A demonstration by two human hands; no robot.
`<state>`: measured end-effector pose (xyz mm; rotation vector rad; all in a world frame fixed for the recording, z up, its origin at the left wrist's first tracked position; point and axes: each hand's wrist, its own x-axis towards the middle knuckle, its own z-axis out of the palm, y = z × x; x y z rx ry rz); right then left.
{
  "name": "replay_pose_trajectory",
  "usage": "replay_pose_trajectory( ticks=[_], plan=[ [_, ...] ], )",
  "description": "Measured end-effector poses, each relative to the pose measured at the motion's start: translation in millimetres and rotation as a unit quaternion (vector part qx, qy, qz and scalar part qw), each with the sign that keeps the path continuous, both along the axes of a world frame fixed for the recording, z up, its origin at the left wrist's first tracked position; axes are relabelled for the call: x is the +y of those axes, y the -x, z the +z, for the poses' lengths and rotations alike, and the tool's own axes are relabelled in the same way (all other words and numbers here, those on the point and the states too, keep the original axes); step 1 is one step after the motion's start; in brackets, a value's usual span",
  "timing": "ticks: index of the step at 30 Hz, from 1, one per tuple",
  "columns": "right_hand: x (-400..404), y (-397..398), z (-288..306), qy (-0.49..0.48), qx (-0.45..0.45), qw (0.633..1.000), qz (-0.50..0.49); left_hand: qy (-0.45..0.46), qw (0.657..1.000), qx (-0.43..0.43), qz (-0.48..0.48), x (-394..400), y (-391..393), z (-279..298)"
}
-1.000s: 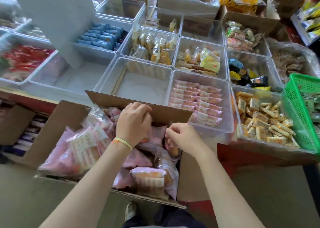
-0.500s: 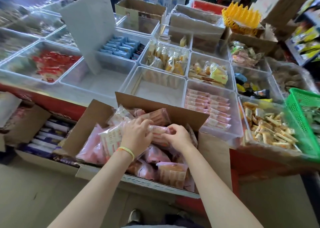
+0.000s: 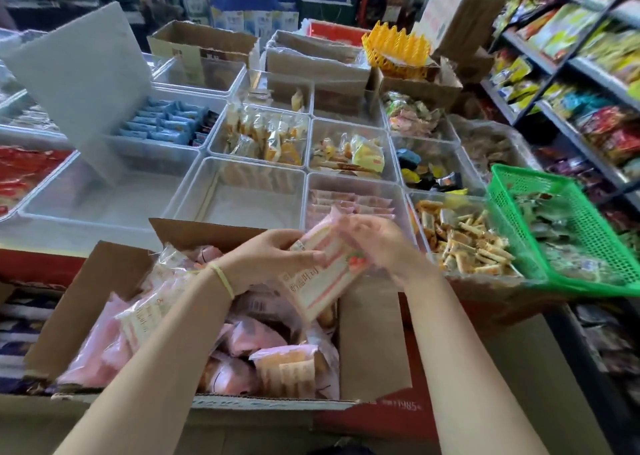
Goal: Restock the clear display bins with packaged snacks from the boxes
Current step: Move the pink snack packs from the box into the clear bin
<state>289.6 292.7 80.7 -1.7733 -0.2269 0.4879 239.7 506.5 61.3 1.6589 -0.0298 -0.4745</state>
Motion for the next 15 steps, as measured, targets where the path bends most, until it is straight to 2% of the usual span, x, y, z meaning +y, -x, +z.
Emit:
replay_pose_trajectory(
  ticks=[3,6,10,15],
  plan=[
    [-29,-13,-3,-0.087,0.046,0.993,-0.062,0.088,0.991,-0.001,0.097,-34,-15,-5],
    [-52,-25,-12,-0.077,0.051,0.995,-0.03,0.148,0.974,-0.009,0.171,-76,-38,-12],
    [-79,-55,-30,-0.129,0.089,0.987,-0.042,0.153,0.971,-0.017,0.184,-130,-74,-17],
    [-120,-100,-61,-0.124,0.102,0.987,-0.032,0.13,0.97,0.0,0.206,-169,-110,-37]
  ],
)
